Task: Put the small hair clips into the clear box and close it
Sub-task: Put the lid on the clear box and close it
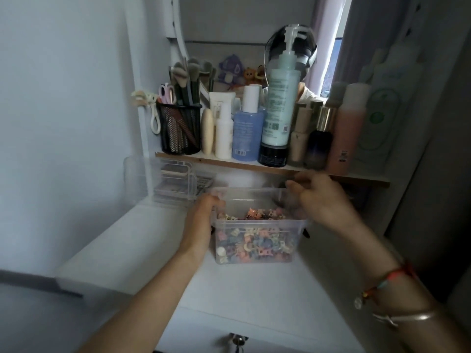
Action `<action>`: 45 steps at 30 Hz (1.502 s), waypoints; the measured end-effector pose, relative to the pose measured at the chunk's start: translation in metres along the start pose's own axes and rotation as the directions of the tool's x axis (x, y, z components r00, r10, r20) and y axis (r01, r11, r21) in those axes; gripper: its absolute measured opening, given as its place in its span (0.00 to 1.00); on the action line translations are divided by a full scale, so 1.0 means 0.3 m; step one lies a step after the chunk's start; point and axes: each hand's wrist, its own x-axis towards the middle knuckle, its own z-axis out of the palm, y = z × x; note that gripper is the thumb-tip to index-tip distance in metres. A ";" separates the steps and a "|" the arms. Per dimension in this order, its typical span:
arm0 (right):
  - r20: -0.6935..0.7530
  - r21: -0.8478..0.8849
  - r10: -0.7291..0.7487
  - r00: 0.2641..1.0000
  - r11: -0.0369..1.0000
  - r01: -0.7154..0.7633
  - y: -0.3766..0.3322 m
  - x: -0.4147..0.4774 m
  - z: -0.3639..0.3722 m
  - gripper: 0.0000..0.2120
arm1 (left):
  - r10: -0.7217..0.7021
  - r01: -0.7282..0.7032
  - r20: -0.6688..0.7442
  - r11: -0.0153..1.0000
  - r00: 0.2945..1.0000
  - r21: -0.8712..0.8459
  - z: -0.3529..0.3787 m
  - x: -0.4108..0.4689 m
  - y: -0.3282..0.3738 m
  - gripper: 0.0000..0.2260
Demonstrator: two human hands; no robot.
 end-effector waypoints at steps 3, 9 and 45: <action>0.084 -0.102 -0.068 0.994 0.992 0.077 -0.057 -0.005 0.043 0.16 | 0.002 -0.002 0.033 1.000 0.999 -0.009 -0.101 -0.003 0.037 0.08; 0.256 -0.162 -0.195 0.947 0.957 0.241 -0.176 -0.007 0.127 0.13 | -0.031 0.031 -0.016 0.999 0.999 0.012 -0.264 0.002 0.081 0.12; 0.279 -0.223 -0.172 0.945 0.945 0.237 -0.314 -0.008 0.164 0.23 | 0.308 -0.109 -0.244 0.796 0.920 0.595 -0.418 0.012 0.294 0.17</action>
